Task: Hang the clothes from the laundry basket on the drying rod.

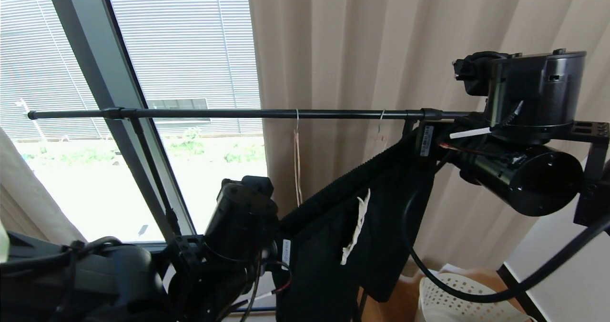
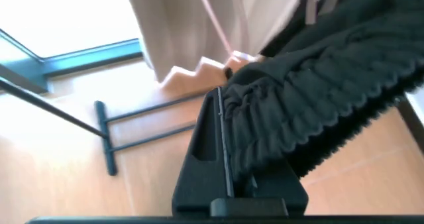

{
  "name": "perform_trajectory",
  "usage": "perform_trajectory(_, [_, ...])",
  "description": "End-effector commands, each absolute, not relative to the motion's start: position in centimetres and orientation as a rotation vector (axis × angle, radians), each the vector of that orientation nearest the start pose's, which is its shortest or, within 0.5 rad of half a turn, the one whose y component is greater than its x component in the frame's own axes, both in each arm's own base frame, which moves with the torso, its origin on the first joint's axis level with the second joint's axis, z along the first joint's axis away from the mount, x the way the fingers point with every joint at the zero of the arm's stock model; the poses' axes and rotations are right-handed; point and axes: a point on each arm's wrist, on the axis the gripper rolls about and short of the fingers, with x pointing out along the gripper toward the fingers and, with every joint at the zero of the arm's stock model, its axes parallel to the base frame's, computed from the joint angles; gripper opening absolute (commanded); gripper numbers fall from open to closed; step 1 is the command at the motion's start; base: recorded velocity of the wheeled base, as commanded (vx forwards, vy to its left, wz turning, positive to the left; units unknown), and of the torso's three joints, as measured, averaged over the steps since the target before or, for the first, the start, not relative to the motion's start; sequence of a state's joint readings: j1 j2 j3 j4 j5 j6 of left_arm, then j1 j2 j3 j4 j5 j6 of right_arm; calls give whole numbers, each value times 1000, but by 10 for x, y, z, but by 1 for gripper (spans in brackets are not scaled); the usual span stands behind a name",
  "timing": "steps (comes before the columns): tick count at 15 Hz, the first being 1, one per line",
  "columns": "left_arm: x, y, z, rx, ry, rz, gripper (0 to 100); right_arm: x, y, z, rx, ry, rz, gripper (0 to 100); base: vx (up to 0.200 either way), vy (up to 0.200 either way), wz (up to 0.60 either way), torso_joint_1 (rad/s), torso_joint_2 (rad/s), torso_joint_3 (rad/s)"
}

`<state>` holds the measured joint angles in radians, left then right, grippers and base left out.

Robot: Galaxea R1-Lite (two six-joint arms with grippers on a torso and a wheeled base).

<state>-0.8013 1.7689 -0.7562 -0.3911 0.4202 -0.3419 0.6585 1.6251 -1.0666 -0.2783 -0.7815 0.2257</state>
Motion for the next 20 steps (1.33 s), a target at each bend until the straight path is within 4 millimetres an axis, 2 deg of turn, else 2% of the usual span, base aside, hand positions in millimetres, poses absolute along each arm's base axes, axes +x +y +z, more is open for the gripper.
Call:
perform_trajectory(1, [230, -180, 169, 20, 515, -216, 0, 218, 151, 233, -98, 256, -124, 0, 0, 0, 0, 0, 0, 0])
perform_trajectory(2, [235, -180, 175, 53, 565, -203, 0, 209, 155, 217, -144, 304, -95, 0, 0, 0, 0, 0, 0, 0])
perform_trajectory(4, [246, -185, 183, 98, 636, -213, 0, 206, 156, 202, -185, 353, -58, 0, 0, 0, 0, 0, 0, 0])
perform_trajectory(5, [249, -188, 185, 110, 651, -243, 0, 205, 157, 201, -182, 362, -25, 0, 0, 0, 0, 0, 0, 0])
perform_trajectory(8, [245, -185, 172, 166, 700, -290, 0, 203, 158, 190, -211, 410, 56, 0, 0, 0, 0, 0, 0, 0])
perform_trajectory(12, [234, -182, 153, 181, 755, -367, 0, 211, 161, 176, -271, 449, 60, 0, 0, 0, 0, 0, 0, 0])
perform_trajectory(15, [235, -175, 155, 172, 742, -353, 0, 228, 139, 176, -296, 463, -32, 0, 0, 0, 0, 0, 0, 0])
perform_trajectory(20, [250, -141, 166, 178, 707, -266, 0, 242, 109, 181, -313, 469, -141, 0, 0, 0, 0, 0, 0, 0])
